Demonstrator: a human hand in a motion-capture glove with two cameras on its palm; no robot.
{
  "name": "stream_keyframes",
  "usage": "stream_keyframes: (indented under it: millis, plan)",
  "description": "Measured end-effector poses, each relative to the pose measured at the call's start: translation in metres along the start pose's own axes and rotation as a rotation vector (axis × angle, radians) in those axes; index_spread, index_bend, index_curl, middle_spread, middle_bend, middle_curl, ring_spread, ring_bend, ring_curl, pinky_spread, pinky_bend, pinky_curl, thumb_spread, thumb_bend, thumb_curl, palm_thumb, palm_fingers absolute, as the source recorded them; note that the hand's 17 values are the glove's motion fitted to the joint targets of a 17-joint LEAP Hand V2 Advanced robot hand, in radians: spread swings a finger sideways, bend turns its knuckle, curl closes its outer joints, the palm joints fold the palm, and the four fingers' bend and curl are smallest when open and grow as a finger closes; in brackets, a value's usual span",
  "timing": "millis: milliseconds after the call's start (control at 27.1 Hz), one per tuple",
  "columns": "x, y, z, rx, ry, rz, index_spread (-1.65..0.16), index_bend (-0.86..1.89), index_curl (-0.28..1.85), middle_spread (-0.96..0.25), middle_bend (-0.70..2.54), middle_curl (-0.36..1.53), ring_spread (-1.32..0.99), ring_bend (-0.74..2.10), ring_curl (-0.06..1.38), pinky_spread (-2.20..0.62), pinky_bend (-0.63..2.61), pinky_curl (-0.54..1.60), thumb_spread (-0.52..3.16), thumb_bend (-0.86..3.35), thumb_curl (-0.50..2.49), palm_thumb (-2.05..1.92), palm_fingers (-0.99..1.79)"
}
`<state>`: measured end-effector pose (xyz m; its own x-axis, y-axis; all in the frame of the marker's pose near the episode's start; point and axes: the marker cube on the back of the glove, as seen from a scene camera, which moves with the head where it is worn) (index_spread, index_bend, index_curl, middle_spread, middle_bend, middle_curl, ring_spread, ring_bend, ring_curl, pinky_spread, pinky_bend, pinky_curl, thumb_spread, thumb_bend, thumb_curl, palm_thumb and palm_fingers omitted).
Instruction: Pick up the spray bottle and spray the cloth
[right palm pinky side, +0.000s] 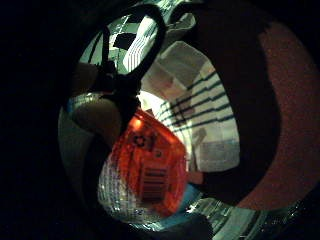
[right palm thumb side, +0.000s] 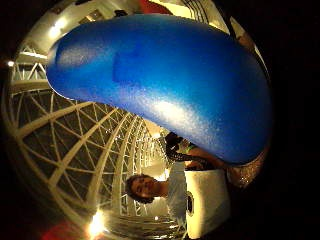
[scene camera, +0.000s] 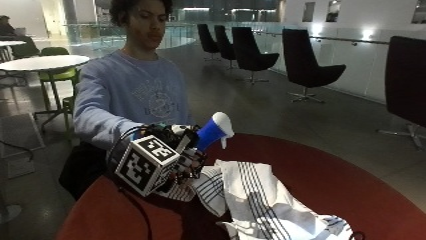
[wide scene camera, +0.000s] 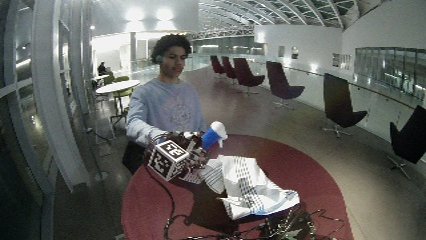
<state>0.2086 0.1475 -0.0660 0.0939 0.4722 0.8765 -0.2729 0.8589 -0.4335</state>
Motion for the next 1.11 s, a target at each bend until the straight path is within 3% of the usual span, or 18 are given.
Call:
stream_keyframes:
  millis: [1107]
  plan:
    - [0.002, -0.009, 0.012, -0.005, 0.045, 0.099, -0.19, 0.12, 0.32, -0.06, 0.28, 0.45, -0.01, 0.4, 0.39, 0.23, 0.19, 0.33, 0.9, -0.03, 0.56, 0.84, 1.06]
